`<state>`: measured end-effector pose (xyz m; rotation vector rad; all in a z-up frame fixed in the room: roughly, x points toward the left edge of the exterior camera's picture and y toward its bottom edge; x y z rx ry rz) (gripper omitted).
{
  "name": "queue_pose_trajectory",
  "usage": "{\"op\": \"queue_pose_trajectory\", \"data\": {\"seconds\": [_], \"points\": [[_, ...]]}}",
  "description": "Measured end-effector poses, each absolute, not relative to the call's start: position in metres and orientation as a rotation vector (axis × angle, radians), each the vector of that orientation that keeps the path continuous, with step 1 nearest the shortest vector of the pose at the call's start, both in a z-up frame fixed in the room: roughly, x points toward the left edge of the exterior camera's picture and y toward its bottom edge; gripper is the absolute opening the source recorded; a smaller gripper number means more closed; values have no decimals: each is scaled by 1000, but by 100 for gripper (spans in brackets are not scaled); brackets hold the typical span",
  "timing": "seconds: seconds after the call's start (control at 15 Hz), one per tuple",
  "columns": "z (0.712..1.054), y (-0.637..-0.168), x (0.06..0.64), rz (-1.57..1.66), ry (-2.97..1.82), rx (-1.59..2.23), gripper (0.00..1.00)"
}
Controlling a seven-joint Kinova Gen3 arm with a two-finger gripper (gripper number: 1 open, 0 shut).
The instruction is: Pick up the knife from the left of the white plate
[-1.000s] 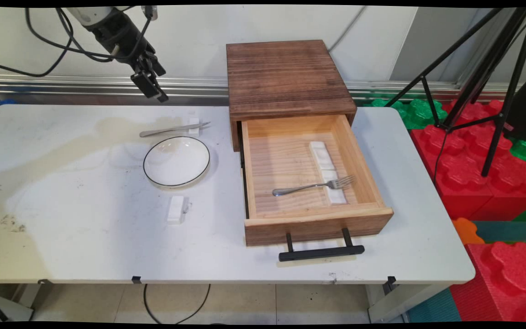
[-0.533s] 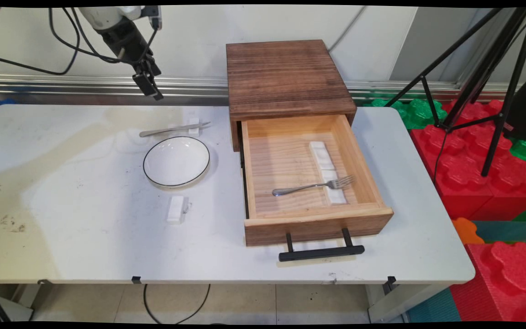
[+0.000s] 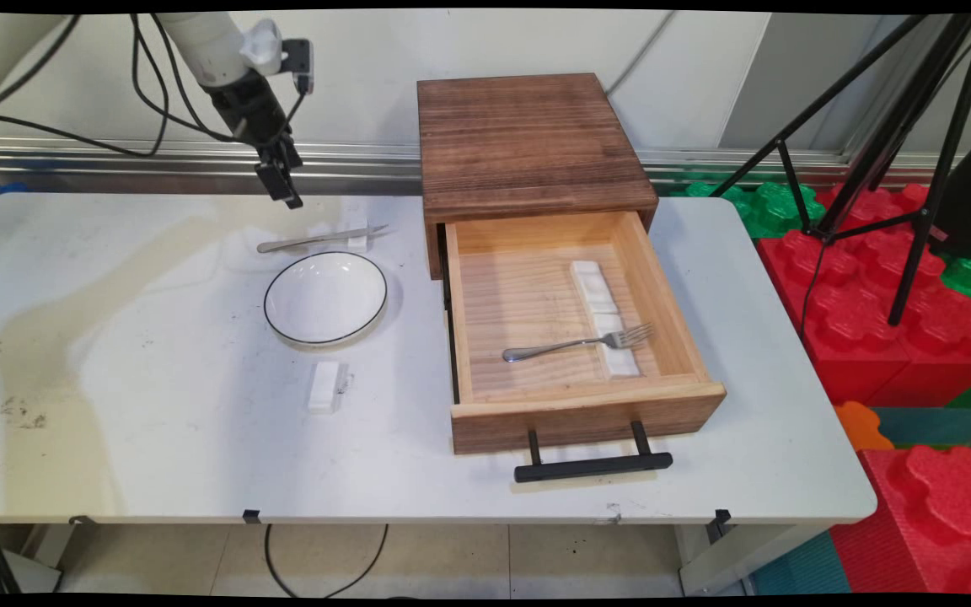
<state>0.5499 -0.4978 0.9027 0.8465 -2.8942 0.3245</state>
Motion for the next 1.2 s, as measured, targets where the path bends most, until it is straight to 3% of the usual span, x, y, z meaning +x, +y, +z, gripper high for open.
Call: {"op": "queue_pose_trajectory", "data": {"seconds": [0.6, 1.2], "points": [[847, -523, 544, 219, -2907, 793, 100], [814, -537, 539, 167, -2907, 781, 100]]}}
